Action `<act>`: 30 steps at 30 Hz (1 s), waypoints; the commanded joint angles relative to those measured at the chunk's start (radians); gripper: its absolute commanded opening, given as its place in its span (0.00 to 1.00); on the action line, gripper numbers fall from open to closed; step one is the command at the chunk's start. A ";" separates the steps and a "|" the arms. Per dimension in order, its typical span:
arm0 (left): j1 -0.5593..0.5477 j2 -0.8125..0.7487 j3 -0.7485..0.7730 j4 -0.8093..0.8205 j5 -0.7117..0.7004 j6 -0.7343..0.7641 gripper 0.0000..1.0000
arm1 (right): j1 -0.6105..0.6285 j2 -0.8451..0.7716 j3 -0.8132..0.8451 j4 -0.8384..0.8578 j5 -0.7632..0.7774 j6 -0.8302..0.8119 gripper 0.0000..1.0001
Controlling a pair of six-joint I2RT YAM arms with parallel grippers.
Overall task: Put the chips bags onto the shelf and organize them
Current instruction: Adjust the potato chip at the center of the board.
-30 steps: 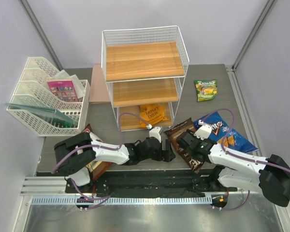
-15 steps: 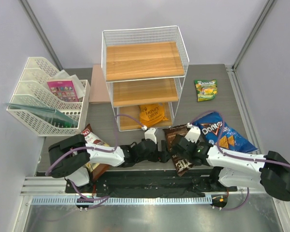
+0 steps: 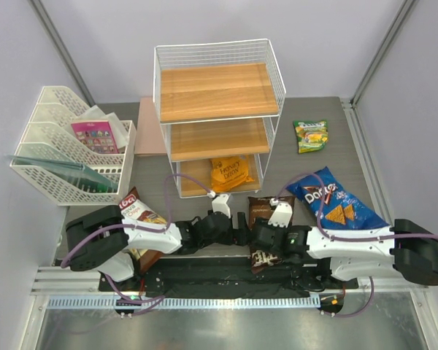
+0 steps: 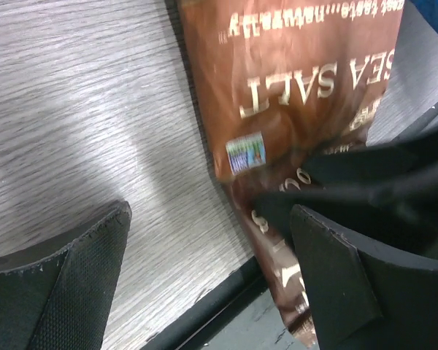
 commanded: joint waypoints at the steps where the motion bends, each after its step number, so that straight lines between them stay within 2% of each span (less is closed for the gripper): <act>1: -0.008 -0.012 -0.027 0.038 -0.003 -0.018 0.91 | 0.064 0.006 0.102 -0.063 0.071 0.127 0.72; 4: -0.010 -0.019 -0.033 0.038 -0.003 -0.018 0.91 | 0.064 -0.027 0.130 -0.102 0.138 0.108 0.64; 6: -0.010 -0.019 -0.032 0.033 0.000 -0.015 0.91 | 0.064 -0.058 0.145 -0.132 0.163 0.107 0.37; 8: -0.010 -0.019 -0.033 0.032 0.002 -0.016 0.91 | 0.064 -0.107 0.152 -0.146 0.183 0.104 0.15; 11: -0.010 -0.011 -0.036 0.052 0.007 -0.016 0.91 | 0.064 -0.167 0.152 -0.175 0.209 0.104 0.05; 15: -0.010 0.021 -0.006 0.061 0.037 -0.009 0.91 | 0.053 -0.242 0.132 -0.273 0.295 0.171 0.01; 18: -0.011 0.053 0.023 0.059 0.057 0.002 0.91 | 0.007 -0.258 0.087 -0.284 0.301 0.176 0.01; 23: -0.022 0.073 0.036 0.066 0.051 -0.012 0.91 | -0.056 -0.181 0.053 -0.278 0.287 0.179 0.01; 30: -0.025 0.073 0.014 0.090 0.030 -0.024 0.92 | -0.068 -0.072 -0.008 -0.153 0.281 0.159 0.01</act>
